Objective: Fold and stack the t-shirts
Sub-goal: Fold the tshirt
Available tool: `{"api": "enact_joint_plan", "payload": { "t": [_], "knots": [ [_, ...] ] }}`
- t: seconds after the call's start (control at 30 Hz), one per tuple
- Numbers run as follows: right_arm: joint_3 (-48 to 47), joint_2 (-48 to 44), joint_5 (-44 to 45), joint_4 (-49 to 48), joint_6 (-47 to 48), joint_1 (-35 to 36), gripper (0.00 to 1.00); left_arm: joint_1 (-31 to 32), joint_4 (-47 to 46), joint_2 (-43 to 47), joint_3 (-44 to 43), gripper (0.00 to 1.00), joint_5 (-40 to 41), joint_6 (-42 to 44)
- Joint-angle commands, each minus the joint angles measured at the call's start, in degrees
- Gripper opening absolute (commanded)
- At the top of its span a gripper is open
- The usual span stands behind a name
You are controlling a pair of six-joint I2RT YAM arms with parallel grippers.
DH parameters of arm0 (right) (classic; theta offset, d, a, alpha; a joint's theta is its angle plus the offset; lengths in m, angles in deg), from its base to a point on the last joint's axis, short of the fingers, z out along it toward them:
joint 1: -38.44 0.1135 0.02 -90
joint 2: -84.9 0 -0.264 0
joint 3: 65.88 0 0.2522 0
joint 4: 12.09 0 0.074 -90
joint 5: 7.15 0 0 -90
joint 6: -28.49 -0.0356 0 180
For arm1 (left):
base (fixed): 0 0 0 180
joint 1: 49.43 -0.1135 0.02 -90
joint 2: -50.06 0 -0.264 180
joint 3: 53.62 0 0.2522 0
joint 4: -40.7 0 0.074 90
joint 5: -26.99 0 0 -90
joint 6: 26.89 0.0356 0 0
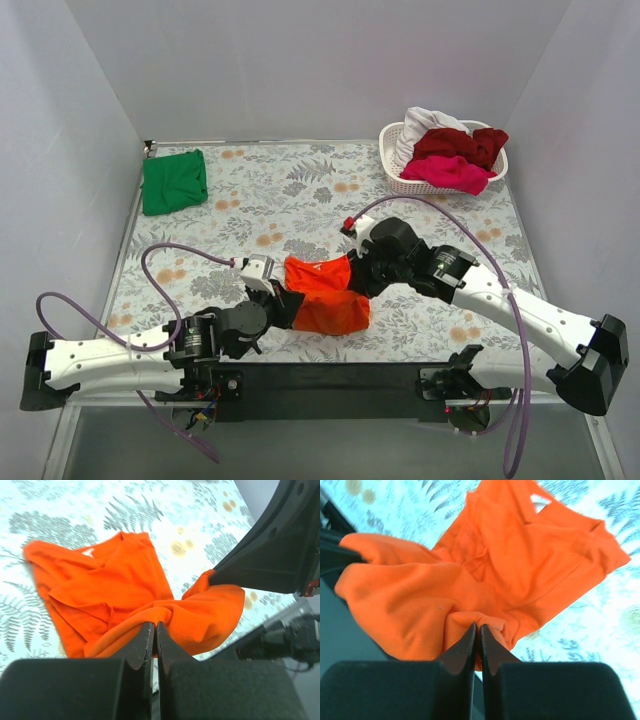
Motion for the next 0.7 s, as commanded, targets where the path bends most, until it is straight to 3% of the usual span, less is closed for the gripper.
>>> {"api": "enact_joint_plan", "payload": {
  "t": [0.0, 0.27, 0.43, 0.67],
  "knots": [
    [-4.08, 1.34, 5.31, -5.88, -0.52, -1.27, 0.01, 0.12, -1.62, -0.88, -2.44, 0.0, 9.28, 1.58],
    [-5.67, 4.77, 8.92, -7.03, -0.7, -2.76, 0.01, -5.76, -8.82, -3.69, -1.3, 0.0, 9.21, 6.33],
    [-6.37, 5.38, 10.77, -7.47, -0.44, -3.99, 0.01, -14.27, -13.04, -5.36, -0.33, 0.0, 2.71, 8.61],
    [-6.81, 8.37, 11.65, -9.05, 0.36, -6.63, 0.01, -20.53, -22.52, -11.41, -1.2, 0.0, -3.97, 13.7]
  ]
}}
